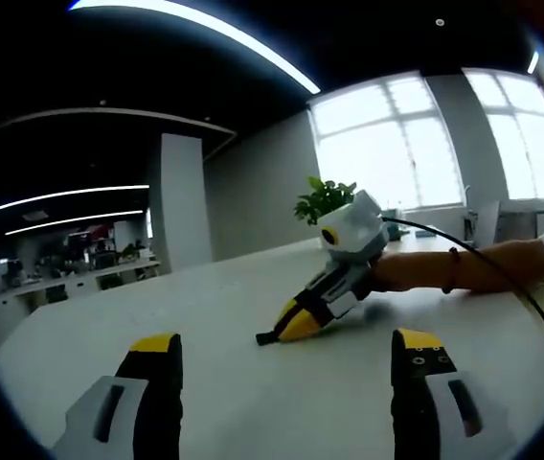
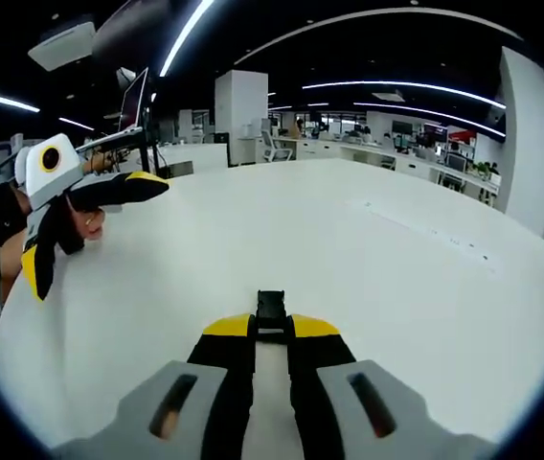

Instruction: Snap the two parts of the plastic buckle together until the buckle closes and remains connected.

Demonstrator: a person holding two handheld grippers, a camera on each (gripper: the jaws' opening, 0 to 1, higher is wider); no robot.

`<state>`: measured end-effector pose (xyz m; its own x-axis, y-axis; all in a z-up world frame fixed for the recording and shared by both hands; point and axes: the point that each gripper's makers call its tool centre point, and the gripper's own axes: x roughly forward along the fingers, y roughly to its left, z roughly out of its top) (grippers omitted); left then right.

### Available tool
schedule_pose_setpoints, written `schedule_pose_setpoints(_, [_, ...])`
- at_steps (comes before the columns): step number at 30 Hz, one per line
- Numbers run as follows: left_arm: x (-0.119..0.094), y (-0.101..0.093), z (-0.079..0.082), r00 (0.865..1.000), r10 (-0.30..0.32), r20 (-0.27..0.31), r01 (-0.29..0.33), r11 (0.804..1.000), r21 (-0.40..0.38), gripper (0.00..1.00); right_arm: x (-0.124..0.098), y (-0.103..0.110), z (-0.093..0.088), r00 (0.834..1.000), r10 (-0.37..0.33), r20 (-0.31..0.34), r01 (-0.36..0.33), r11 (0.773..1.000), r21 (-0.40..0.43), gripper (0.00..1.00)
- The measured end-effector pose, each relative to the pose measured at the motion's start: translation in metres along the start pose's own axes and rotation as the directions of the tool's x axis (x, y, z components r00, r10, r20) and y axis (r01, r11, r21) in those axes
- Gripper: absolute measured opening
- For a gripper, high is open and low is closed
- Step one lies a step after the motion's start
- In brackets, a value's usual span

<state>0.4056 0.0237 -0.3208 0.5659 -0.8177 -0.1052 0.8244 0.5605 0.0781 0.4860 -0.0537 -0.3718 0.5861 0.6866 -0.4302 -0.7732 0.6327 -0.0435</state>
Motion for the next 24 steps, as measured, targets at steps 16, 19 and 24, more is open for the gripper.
schedule_pose_setpoints(16, [-0.0003,-0.0006,0.0015,1.000,-0.006,0.006,0.006,1.000,-0.011,0.91,0.0011,0.0013,0.0006,0.999,0.004,0.032,-0.004,1.000,-0.006,0.11])
schedule_pose_setpoints(19, [-0.0002,-0.0003,0.0004,1.000,-0.006,0.004,0.006,1.000,-0.011,0.91,0.0016,-0.0011,0.0013,0.999,0.004,0.033,-0.004,1.000,-0.001,0.11])
schedule_pose_setpoints(24, [0.0003,-0.0028,-0.0007,1.000,-0.009,0.000,0.009,1.000,-0.007,0.91,0.0005,0.0015,0.0000,0.999,0.010,0.047,-0.010,1.000,-0.004,0.11])
